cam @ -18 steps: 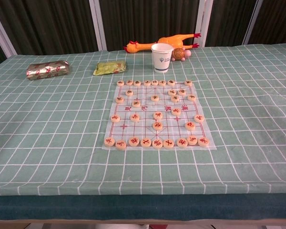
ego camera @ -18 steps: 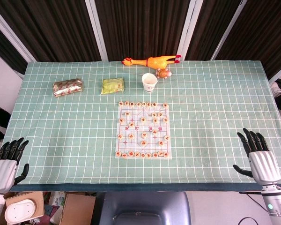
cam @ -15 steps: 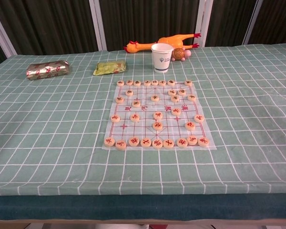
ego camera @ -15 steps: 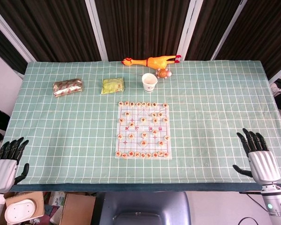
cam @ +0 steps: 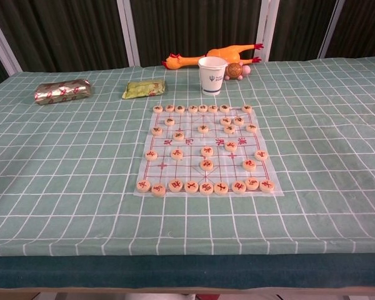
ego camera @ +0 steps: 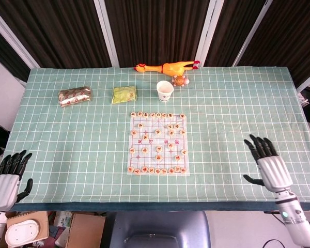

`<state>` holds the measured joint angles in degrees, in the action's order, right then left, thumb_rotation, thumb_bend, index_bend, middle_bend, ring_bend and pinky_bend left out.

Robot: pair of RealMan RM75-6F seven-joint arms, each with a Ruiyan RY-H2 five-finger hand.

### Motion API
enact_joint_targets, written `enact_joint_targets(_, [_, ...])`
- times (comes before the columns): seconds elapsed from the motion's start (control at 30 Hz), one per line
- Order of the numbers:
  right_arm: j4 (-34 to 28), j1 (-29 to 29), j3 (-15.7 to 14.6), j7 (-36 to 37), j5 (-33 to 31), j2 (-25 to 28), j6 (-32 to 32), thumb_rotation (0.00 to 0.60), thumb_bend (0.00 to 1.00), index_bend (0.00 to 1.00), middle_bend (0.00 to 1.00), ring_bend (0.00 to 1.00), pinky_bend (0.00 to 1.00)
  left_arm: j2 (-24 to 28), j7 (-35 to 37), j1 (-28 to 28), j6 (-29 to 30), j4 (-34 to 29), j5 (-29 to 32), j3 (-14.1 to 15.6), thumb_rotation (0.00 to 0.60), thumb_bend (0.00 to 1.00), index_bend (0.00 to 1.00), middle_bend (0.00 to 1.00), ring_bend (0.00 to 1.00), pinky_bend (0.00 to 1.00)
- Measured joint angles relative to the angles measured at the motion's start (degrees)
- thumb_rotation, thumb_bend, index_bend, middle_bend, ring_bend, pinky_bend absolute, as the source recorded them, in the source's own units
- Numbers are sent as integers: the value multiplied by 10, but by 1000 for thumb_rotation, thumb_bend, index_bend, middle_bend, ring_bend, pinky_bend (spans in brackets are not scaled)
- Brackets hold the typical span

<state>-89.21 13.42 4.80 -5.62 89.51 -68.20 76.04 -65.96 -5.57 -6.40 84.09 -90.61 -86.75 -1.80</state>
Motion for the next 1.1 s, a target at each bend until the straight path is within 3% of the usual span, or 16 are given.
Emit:
enact_joint_targets(0.17, [-5,73,17,-38,-6,-37,-97,600,223,387,0,0,0,4,6,4,10,-1,0,-2,600,497,0,0,6,60])
enact_joint_targets(0.27, [-8,106,24,-83,-18,-73,-134,600,292,444,9,0,0,9,17,7,15,-3,-3,-1,600,496,0,0,6,61])
enact_joint_targets(0.43, [-4,145,25,-144,-34,-135,-174,600,321,501,46,0,0,19,32,15,28,-6,-5,-1,600,496,0,0,6,61])
enact_joint_targets(0.77, [47,179,18,-205,-54,-231,-188,600,438,573,103,0,0,23,47,27,55,-6,-20,1,600,497,0,0,6,60])
enact_joint_targets(1.1, [94,195,19,-220,-92,-265,-200,600,443,574,103,0,0,28,49,30,52,-11,-16,1,600,497,0,0,7,60])
